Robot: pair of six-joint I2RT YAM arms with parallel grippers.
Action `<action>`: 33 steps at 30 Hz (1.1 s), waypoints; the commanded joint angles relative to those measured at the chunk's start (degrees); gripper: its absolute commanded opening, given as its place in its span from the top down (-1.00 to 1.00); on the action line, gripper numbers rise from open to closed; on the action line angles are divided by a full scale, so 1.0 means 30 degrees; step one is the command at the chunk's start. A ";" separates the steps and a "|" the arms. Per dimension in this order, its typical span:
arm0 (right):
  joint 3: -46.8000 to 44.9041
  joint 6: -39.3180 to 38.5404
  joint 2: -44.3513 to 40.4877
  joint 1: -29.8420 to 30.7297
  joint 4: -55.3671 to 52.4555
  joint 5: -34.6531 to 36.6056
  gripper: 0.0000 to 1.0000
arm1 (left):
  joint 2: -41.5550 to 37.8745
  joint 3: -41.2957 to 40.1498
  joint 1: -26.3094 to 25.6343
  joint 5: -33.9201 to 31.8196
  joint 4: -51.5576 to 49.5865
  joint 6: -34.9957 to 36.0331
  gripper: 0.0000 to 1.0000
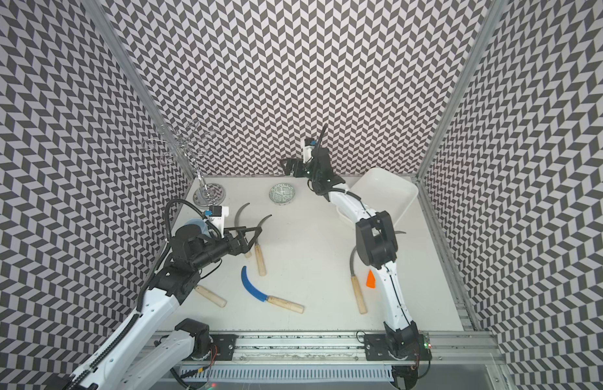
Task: Put small sickles into storage boxes
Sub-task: Move the distractor to the center of the board.
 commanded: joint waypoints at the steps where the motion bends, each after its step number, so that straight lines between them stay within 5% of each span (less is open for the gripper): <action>1: -0.1922 -0.3278 -0.0787 0.0302 -0.3284 0.6817 -1.00 | -0.0158 -0.0168 -0.0112 0.0013 0.0653 0.0056 -0.99; 5: -0.2084 -0.4820 -0.0105 0.0837 -0.4727 1.0374 -1.00 | -0.0111 -0.0173 -0.0120 0.0073 0.0626 0.0054 -0.99; 10: 0.0217 -0.4657 0.1983 0.1109 -0.7153 1.1140 -1.00 | -0.0104 -0.0114 -0.0114 -0.0015 0.0509 0.0139 -0.99; 21: 0.4064 -0.2279 0.5687 0.1196 -0.9456 1.0131 -1.00 | -0.0106 -0.0194 -0.0076 -0.0015 0.0530 0.0142 -0.99; 33: 0.6503 -0.0688 0.7834 0.1467 -0.7909 0.4465 -0.99 | -0.0014 -0.0328 -0.0091 -0.0041 0.0673 0.0171 -0.99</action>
